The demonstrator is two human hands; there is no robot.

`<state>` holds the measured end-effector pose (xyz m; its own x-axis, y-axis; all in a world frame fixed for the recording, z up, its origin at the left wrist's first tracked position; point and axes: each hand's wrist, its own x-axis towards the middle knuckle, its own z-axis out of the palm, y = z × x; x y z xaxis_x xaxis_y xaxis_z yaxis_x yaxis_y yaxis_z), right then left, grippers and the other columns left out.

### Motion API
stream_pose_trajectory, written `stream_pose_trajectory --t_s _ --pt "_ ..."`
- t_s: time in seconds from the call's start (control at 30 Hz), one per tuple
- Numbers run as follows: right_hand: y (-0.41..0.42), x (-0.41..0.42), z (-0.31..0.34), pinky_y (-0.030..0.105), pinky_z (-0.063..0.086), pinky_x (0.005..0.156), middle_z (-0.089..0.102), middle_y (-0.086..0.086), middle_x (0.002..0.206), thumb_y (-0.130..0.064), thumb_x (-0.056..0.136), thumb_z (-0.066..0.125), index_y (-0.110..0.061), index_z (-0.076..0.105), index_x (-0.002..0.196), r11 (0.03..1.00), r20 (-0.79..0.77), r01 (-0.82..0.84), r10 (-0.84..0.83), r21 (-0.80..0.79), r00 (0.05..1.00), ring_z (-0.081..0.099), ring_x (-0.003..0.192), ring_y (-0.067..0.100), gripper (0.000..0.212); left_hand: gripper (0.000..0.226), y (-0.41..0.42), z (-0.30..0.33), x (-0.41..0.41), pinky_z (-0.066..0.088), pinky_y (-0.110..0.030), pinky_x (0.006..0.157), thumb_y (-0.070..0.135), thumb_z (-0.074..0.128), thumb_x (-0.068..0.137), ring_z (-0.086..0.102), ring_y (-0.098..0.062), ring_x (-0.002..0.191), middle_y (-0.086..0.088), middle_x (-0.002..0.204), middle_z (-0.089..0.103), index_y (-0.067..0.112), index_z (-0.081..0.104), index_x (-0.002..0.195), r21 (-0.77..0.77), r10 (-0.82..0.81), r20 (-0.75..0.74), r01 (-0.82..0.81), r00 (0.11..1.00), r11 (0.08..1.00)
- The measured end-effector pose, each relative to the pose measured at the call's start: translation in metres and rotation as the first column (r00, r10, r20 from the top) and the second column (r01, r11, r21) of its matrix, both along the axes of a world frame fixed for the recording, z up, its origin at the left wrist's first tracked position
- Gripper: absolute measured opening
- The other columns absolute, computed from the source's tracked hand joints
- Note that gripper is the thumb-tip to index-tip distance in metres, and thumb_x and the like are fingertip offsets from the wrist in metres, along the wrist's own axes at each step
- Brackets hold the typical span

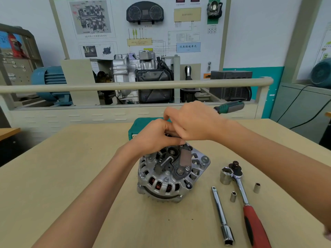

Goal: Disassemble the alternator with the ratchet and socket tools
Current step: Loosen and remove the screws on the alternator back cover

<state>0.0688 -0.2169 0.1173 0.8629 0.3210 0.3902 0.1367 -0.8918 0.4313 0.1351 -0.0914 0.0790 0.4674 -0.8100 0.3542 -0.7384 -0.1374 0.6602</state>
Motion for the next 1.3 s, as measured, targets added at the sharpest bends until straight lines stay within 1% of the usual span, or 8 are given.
stream_pose_trajectory --t_s 0.23,0.4,0.57,0.73,0.87,1.0,1.1,1.3 --pt "-0.001 -0.002 0.0 0.031 0.021 0.049 0.027 -0.006 0.056 -0.022 0.09 0.039 -0.011 0.056 0.109 0.998 -0.001 0.034 -0.034 0.05 0.999 0.039 0.059 0.023 0.027 0.033 -0.001 0.0 -0.001 0.038 0.0 0.061 0.006 0.072 0.078 0.058 0.015 0.063 0.029 0.059 0.063 0.035 0.064 0.065 0.011 0.008 0.041 -0.009 0.999 1.0" --pt "0.02 0.002 -0.009 0.025 0.017 0.043 0.028 0.0 0.057 -0.02 0.088 0.043 -0.014 0.042 0.068 0.926 0.077 0.274 -0.303 0.259 0.95 0.029 0.05 0.015 0.021 0.008 0.0 0.0 0.001 0.046 -0.02 0.061 0.01 0.075 0.075 0.062 -0.009 0.062 -0.002 0.071 0.072 0.012 0.072 0.068 0.003 0.07 0.115 -0.071 0.991 0.997" --pt "0.029 0.009 -0.007 0.026 0.02 0.046 0.034 0.002 0.066 -0.018 0.09 0.046 -0.013 0.053 0.08 0.833 0.009 0.442 -0.471 0.332 0.882 0.038 0.064 0.02 0.013 0.05 0.001 0.001 -0.001 0.033 -0.007 0.048 0.003 0.073 0.074 0.048 0.007 0.044 0.018 0.044 0.056 0.036 0.055 0.041 -0.013 0.076 0.091 -0.075 0.993 0.997" --pt "0.029 0.006 -0.002 0.028 0.023 0.049 0.036 0.002 0.067 -0.017 0.087 0.047 -0.013 0.05 0.081 0.888 0.021 0.355 -0.377 0.294 0.926 0.038 0.061 0.02 0.007 0.005 0.004 -0.003 0.002 0.042 -0.019 0.058 0.012 0.072 0.079 0.054 -0.004 0.056 -0.004 0.07 0.07 0.012 0.073 0.073 -0.007 0.049 0.065 -0.048 0.997 0.999" --pt "0.022 0.004 0.001 0.03 0.017 0.045 0.048 0.007 0.072 -0.018 0.088 0.042 -0.012 0.041 0.082 0.958 0.059 0.201 -0.217 0.207 0.974 0.031 0.052 0.02 0.008 0.012 0.012 -0.006 0.005 0.049 -0.013 0.077 0.01 0.072 0.079 0.067 -0.003 0.084 0.001 0.09 0.074 0.01 0.074 0.091 -0.021 0.026 0.042 -0.025 0.999 0.999" --pt "0.02 0.007 0.002 0.031 0.025 0.052 0.063 0.011 0.084 -0.021 0.088 0.041 -0.009 0.056 0.111 0.991 0.088 0.082 -0.092 0.107 0.992 0.043 0.062 0.025 0.03 0.012 0.02 -0.009 0.005 0.045 -0.007 0.077 0.01 0.072 0.079 0.065 0.004 0.084 0.012 0.088 0.072 0.016 0.073 0.09 -0.054 0.02 0.011 -0.02 1.0 0.998" --pt "0.024 0.007 0.002 0.03 0.025 0.052 0.041 -0.002 0.057 -0.023 0.088 0.04 -0.014 0.058 0.112 0.999 0.071 -0.028 0.027 0.017 0.997 0.04 0.058 0.024 0.032 0.015 0.026 -0.01 0.004 0.041 -0.002 0.067 0.009 0.071 0.08 0.061 0.011 0.074 0.024 0.072 0.068 0.023 0.07 0.08 -0.063 0.006 -0.03 -0.008 1.0 0.998" --pt "0.034 0.004 0.006 0.028 0.025 0.05 0.028 -0.005 0.052 -0.026 0.089 0.038 -0.015 0.061 0.101 0.997 0.043 -0.053 0.056 -0.06 0.998 0.042 0.054 0.023 0.028 0.017 0.031 -0.013 0.005 0.036 -0.007 0.054 0.009 0.072 0.08 0.049 0.0 0.055 0.005 0.057 0.061 0.008 0.066 0.064 -0.084 0.024 -0.091 -0.031 0.996 0.996"
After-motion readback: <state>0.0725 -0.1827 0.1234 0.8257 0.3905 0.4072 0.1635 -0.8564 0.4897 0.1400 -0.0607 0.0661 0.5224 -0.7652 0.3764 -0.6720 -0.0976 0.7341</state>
